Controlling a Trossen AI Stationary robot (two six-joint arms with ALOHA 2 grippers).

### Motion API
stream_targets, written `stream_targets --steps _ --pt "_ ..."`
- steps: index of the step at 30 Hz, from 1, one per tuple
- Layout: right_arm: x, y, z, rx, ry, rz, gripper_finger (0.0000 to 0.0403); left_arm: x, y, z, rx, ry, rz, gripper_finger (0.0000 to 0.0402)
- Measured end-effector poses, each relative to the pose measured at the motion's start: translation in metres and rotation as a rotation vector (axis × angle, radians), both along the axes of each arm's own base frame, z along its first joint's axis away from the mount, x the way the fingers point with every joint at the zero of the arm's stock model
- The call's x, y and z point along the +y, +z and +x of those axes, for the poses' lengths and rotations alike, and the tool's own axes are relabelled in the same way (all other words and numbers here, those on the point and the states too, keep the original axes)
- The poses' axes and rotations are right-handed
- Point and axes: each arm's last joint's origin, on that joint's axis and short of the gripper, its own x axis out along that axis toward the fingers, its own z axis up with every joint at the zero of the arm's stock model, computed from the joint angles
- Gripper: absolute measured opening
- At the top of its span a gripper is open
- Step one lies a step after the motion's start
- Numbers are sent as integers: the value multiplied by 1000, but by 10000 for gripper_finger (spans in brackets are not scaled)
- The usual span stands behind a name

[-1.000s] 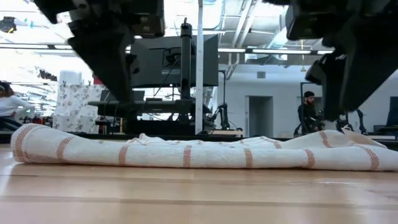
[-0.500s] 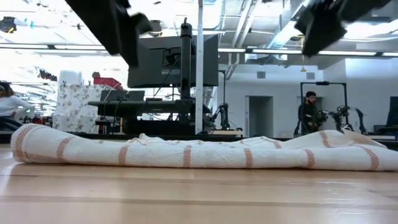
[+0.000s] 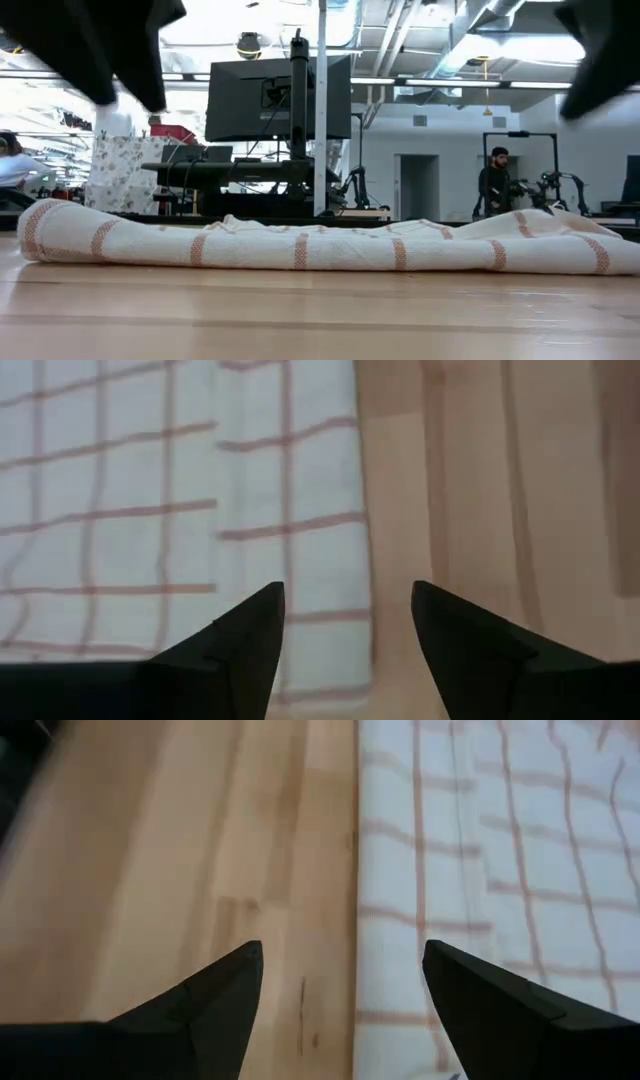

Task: Roll towel
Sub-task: Roll the white towel

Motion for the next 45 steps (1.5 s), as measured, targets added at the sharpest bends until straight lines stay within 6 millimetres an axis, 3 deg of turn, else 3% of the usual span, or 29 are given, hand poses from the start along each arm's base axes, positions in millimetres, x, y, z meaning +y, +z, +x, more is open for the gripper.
stream_targets --steps 12,18,22,32,39,45 --pt "-2 -32 10 41 -97 -8 270 -23 -52 26 82 62 92 203" --pt "-9 -33 16 50 -100 -31 270 -17 -53 22 63 151 196 203" --pt "-16 -39 17 66 -65 -72 270 -12 -65 17 83 152 221 203" --pt "-31 -43 26 97 -60 -118 270 -13 -66 19 55 179 182 203" --pt "-35 -65 32 142 -70 -184 270 -7 -74 15 48 193 213 203" --pt "-35 -66 32 108 -92 -242 265 -2 -76 15 16 192 284 203"
